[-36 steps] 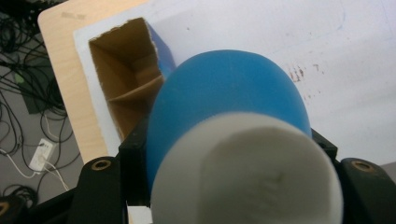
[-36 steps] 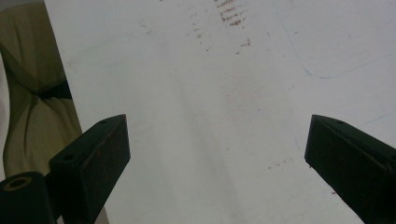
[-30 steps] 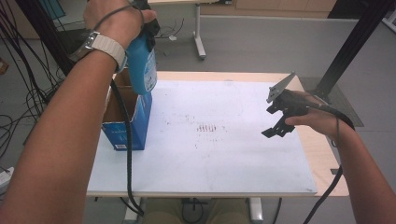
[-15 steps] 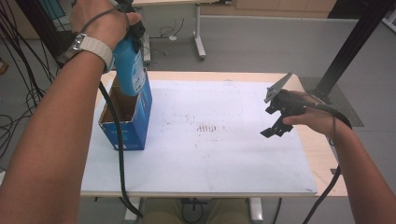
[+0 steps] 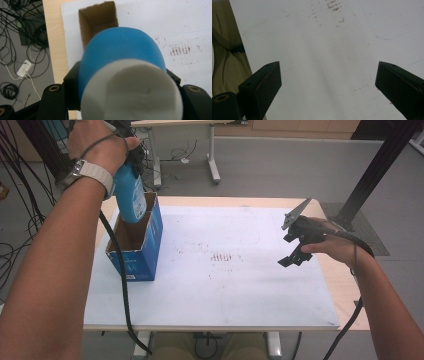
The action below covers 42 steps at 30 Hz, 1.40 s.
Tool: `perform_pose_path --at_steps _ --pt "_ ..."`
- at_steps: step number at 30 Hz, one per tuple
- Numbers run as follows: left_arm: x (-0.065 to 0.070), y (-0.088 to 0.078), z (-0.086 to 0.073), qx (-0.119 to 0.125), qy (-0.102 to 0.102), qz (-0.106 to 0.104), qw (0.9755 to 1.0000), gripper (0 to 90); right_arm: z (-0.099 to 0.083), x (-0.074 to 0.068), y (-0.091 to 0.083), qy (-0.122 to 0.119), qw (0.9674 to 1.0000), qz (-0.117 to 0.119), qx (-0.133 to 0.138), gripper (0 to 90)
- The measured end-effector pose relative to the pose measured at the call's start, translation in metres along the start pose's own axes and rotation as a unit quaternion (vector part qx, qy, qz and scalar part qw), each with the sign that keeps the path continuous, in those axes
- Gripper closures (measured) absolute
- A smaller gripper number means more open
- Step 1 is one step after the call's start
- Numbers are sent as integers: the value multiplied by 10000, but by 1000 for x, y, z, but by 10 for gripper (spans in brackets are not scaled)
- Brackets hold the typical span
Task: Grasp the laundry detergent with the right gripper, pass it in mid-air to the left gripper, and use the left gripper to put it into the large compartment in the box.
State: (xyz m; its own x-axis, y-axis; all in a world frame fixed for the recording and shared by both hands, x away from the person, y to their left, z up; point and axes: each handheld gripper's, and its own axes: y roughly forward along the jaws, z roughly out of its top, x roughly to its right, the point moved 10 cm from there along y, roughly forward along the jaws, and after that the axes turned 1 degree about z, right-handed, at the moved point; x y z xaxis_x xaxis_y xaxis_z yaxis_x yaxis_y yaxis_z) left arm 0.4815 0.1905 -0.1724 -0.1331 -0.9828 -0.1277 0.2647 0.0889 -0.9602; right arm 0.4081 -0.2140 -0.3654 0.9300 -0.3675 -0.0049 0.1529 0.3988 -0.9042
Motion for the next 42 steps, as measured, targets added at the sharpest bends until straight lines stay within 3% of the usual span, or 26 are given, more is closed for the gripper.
perform_pose_path --at_steps 17,42 --pt "-15 34 -6 -147 -171 25 9997 377 -1 1 7 78 10000 41 -18 67" --pt "-15 92 -21 -313 -196 -85 9993 377 -8 2 16 191 9998 103 -21 66"
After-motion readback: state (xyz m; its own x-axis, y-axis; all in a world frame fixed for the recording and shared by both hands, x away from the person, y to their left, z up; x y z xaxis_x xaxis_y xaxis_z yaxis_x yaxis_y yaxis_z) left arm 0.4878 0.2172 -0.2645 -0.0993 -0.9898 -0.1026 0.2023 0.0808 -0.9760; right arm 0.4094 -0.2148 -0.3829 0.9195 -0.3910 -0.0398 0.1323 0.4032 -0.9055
